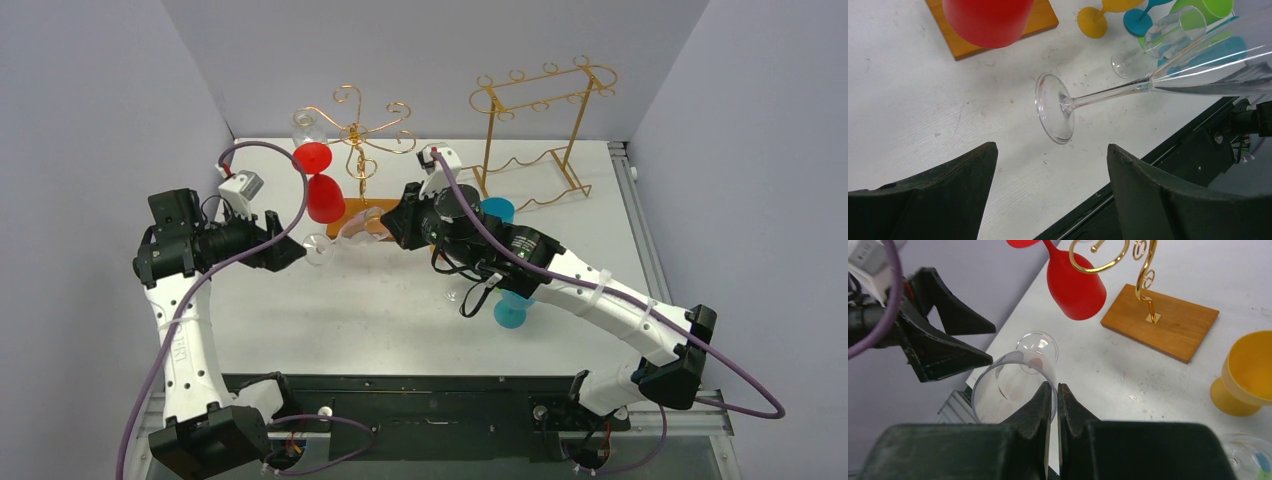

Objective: Place the wine glass upside down on the wine glass rack
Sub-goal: Turn the wine glass upside down at the wine rack.

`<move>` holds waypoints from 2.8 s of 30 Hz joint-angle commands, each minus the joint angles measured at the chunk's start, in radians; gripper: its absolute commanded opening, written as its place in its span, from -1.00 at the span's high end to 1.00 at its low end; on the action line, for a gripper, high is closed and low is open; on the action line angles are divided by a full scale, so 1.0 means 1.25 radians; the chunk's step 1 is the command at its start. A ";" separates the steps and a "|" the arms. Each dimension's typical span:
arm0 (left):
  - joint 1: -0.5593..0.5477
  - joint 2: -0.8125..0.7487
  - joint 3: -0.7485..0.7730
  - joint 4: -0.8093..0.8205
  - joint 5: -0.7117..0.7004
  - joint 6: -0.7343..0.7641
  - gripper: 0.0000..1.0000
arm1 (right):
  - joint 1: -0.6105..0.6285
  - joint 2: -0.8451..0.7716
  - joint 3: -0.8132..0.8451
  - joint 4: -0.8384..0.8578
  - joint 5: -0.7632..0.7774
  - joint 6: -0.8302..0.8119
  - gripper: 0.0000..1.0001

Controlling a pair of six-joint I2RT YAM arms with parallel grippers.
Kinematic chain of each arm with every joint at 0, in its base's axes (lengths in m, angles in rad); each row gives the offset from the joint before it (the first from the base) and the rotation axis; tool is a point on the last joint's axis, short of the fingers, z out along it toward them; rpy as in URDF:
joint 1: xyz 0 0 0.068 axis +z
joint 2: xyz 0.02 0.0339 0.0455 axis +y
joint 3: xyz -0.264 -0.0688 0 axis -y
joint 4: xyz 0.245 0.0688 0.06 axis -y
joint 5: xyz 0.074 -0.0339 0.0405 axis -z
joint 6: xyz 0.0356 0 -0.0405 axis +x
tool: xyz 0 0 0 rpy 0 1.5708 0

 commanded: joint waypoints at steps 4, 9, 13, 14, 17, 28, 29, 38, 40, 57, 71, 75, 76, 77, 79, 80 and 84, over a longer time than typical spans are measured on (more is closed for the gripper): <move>-0.010 -0.009 -0.021 -0.003 0.061 -0.021 -0.57 | -0.005 -0.057 0.027 0.110 -0.017 0.041 1.00; -0.014 -0.011 -0.033 0.028 0.081 -0.058 -0.47 | -0.005 -0.081 0.006 0.148 -0.027 0.055 1.00; -0.014 -0.015 -0.035 0.064 0.090 -0.097 -0.30 | -0.004 -0.086 -0.007 0.179 -0.046 0.069 1.00; -0.014 -0.015 -0.034 0.073 0.095 -0.109 -0.25 | -0.002 -0.085 -0.009 0.184 -0.050 0.074 1.00; -0.014 -0.015 -0.028 0.100 0.112 -0.132 -0.06 | 0.000 -0.083 -0.016 0.196 -0.063 0.082 1.00; -0.013 0.017 0.003 0.098 0.100 -0.103 0.83 | 0.010 -0.090 -0.068 0.235 -0.105 0.105 1.00; -0.013 0.016 0.010 0.095 0.092 -0.092 0.89 | 0.010 -0.089 -0.070 0.233 -0.114 0.105 1.00; -0.013 -0.015 0.084 0.092 0.002 0.051 1.00 | -0.012 -0.105 -0.083 0.177 -0.188 0.079 0.58; -0.012 -0.029 0.088 0.112 -0.021 0.086 1.00 | -0.024 -0.107 -0.084 0.155 -0.211 0.071 0.41; -0.013 -0.183 0.052 0.274 0.122 0.574 1.00 | -0.132 -0.100 -0.012 0.059 -0.483 -0.096 -0.52; -0.089 -0.173 0.047 0.526 0.250 0.515 1.00 | -0.026 -0.024 -0.052 0.267 -0.547 -0.196 -0.56; -0.139 -0.168 0.054 0.529 0.212 0.521 1.00 | -0.016 0.011 -0.042 0.233 -0.561 -0.205 -0.56; -0.147 -0.168 0.057 0.529 0.205 0.524 1.00 | -0.015 0.017 -0.038 0.219 -0.558 -0.210 -0.56; -0.153 -0.168 0.060 0.529 0.200 0.525 1.00 | -0.014 0.022 -0.039 0.210 -0.554 -0.219 -0.57; -0.157 -0.166 0.065 0.529 0.198 0.524 1.00 | -0.011 0.024 -0.048 0.200 -0.541 -0.235 -0.57; -0.157 -0.166 0.066 0.529 0.196 0.524 1.00 | -0.009 0.025 -0.050 0.192 -0.536 -0.242 -0.57; -0.158 -0.162 0.068 0.519 0.185 0.538 1.00 | -0.006 0.012 -0.084 0.176 -0.532 -0.267 -0.57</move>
